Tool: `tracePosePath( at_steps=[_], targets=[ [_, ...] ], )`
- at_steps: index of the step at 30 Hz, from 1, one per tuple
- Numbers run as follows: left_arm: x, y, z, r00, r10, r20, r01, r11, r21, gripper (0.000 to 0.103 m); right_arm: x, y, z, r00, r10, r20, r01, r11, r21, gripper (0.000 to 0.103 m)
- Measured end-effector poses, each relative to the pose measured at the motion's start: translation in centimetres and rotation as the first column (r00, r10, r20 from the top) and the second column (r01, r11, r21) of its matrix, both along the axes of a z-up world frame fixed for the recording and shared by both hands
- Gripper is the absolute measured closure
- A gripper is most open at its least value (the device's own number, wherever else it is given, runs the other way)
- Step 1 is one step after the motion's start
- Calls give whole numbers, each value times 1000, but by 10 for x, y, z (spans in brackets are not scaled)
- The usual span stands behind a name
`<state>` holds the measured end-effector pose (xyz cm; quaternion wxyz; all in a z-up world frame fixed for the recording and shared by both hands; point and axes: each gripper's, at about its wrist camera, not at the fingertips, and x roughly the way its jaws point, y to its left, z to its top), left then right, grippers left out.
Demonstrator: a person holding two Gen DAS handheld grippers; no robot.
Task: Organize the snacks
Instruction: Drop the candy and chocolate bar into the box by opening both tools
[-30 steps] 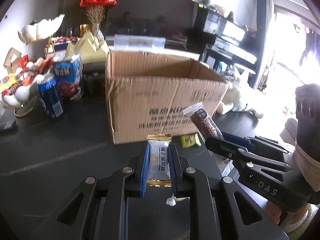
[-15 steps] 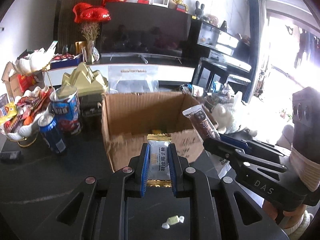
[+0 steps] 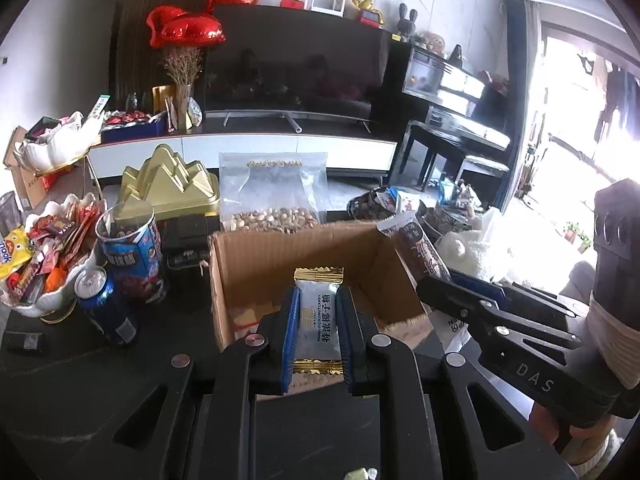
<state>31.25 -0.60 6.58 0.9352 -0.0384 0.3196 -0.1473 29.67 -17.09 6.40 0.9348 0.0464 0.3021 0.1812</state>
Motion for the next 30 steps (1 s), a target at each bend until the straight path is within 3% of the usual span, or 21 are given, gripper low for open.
tracePosePath(
  at_steps=[12,16,18,30],
  targets=[
    [51,-2,-9,1000,25,-12,-25,1000,14,83,44,-2,-5,1000,-26,2,26,999,-32,83],
    [60,-2,-15,997,75,-19,-74,996,41,69,52,-1,-9,998,-57,17,58,997,-59,77],
    [56,-2,-17,997,73,-19,-72,996,48,68,48,0,-11,996,-74,45,78,992,-95,66],
    [-9,-7,-5,998,32,52,-36,996,80,55,-5,-6,-7,995,-69,71,76,992,-96,61]
  ],
)
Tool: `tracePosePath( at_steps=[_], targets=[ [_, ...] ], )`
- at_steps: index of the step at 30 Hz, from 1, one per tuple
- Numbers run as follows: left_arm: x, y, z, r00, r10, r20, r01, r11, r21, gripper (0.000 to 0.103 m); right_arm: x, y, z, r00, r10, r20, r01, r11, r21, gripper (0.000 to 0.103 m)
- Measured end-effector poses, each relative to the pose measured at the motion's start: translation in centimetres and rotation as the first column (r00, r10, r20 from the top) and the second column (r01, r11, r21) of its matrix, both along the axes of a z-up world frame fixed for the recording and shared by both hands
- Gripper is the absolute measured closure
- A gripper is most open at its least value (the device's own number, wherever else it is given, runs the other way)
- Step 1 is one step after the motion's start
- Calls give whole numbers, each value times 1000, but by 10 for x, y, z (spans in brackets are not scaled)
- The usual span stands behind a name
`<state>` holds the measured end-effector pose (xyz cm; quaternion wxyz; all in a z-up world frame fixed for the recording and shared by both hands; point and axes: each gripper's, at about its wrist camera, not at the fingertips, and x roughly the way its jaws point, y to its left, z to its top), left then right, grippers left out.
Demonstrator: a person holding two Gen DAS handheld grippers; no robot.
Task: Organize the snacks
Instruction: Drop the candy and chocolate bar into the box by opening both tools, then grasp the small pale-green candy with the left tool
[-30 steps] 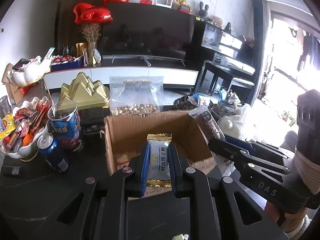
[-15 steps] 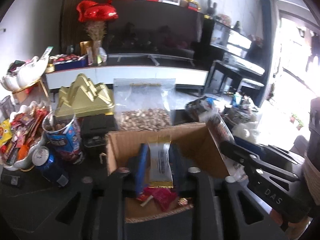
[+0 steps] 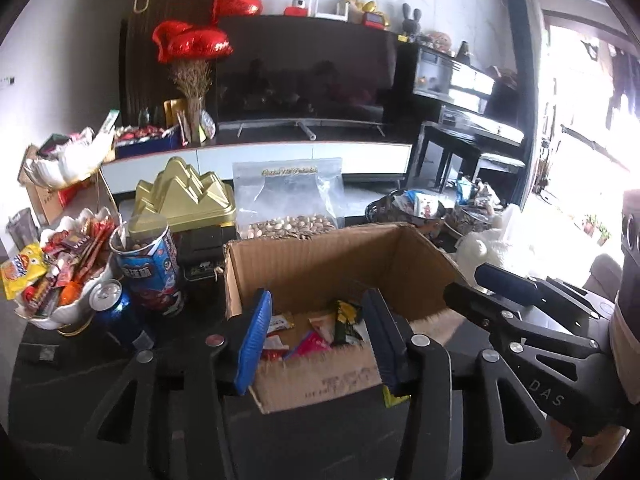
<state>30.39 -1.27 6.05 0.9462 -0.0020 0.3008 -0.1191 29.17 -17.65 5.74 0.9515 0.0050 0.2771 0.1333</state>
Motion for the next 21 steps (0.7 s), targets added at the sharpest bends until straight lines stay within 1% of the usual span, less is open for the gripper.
tracePosePath(
  at_steps=[3,7,12,15,18,21],
  targets=[
    [-18,-3,1,1000,-16,9,16,1000,4,52,-19,-3,-1,1000,5,0,-5,1000,11,61],
    [-40,-7,-2,999,-40,17,39,999,13,52,-41,-8,-4,1000,8,-2,-8,1000,27,61],
    [-60,-10,-11,998,-54,20,54,999,9,52,-64,-14,-7,1000,-16,0,16,999,36,61],
    [-69,-10,-18,998,-55,17,54,998,11,52,-74,-16,-12,1000,-28,-2,28,999,42,55],
    [-74,-9,-28,999,-49,3,49,999,14,51,-80,-18,-20,999,-47,-4,47,998,49,55],
    [-78,-9,-37,998,-55,-13,55,998,12,51,-82,-19,-31,998,-50,-31,51,997,63,55]
  ],
)
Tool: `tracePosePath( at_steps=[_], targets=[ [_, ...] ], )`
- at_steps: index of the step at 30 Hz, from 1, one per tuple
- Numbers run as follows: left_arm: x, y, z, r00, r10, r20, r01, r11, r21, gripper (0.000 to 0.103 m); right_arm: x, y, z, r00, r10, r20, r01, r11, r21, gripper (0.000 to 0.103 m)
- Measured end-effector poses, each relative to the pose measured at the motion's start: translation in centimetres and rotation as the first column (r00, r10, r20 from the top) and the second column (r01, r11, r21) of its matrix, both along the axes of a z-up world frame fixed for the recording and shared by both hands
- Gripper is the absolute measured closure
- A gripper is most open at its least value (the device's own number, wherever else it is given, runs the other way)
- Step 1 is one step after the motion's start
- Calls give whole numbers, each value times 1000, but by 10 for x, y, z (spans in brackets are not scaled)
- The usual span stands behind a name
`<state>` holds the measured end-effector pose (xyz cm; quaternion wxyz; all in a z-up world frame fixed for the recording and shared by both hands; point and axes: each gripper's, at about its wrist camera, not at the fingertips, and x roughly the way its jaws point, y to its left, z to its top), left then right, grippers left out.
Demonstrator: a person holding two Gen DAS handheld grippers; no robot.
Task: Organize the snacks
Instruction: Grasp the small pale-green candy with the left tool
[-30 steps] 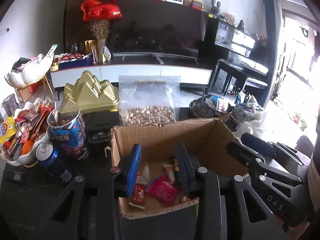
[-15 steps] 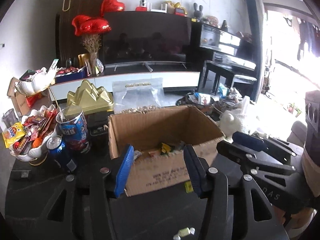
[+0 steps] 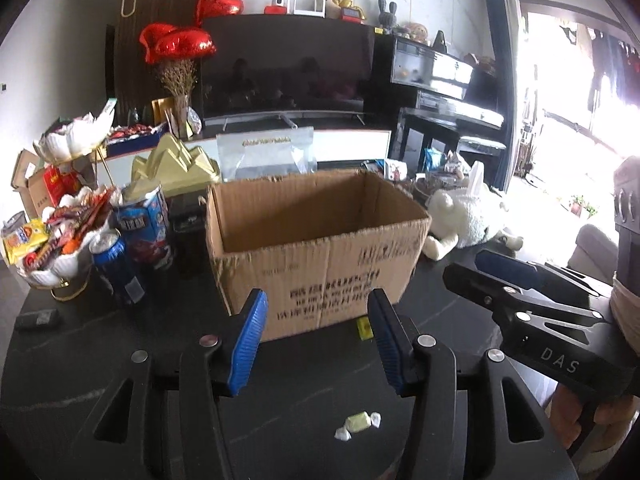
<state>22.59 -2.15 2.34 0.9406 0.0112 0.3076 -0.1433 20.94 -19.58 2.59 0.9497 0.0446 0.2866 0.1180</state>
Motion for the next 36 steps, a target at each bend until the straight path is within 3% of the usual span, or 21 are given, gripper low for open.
tracePosePath(
  at_steps=[16,23,36],
  targets=[
    [-21,-9,-66,989,-60,-138,66,997,37,51,-20,2,-69,984,27,-177,-33,999,-28,55],
    [-19,-13,-92,977,-90,-195,94,996,12,51,-16,-4,-92,971,21,-237,-24,1000,-10,55],
    [-12,-20,-136,949,-165,-269,164,986,-28,52,-7,-2,-121,949,-4,-316,-19,997,-70,55]
  ],
)
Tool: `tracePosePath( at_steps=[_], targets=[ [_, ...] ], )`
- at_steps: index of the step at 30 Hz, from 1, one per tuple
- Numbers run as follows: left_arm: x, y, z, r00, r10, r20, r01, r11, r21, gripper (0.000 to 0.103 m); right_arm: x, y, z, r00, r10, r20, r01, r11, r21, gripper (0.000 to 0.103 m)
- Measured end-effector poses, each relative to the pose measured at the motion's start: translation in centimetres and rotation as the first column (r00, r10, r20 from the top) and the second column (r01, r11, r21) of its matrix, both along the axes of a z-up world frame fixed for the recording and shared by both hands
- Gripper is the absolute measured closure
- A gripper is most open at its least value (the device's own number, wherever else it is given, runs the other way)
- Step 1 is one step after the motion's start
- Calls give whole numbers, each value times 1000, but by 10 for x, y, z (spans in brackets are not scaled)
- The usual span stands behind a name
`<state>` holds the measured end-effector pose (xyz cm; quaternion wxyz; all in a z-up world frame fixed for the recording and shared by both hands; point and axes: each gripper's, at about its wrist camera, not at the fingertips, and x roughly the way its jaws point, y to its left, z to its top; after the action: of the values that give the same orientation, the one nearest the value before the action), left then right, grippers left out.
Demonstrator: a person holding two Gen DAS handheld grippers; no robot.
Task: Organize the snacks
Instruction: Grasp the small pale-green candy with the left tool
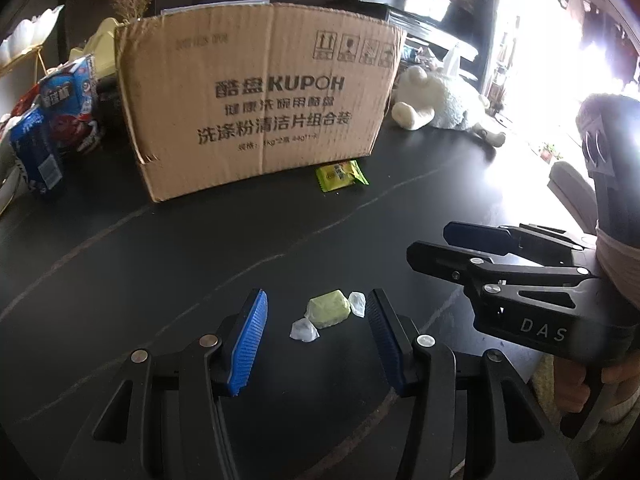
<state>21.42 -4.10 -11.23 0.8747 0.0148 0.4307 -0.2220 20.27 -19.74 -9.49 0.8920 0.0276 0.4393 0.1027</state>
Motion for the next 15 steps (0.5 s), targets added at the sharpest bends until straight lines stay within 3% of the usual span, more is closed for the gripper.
tracePosePath(
  at_steps=[11,15],
  targets=[
    [4,-6,-17,1000,-8,-28,7,1000,-3,53,2,-2,-5,1000,-12,-20,12,1000,-3,55],
    [4,-7,-18,1000,-9,-16,9,1000,2,60,3,-2,-7,1000,-14,-25,14,1000,-4,55]
  ],
)
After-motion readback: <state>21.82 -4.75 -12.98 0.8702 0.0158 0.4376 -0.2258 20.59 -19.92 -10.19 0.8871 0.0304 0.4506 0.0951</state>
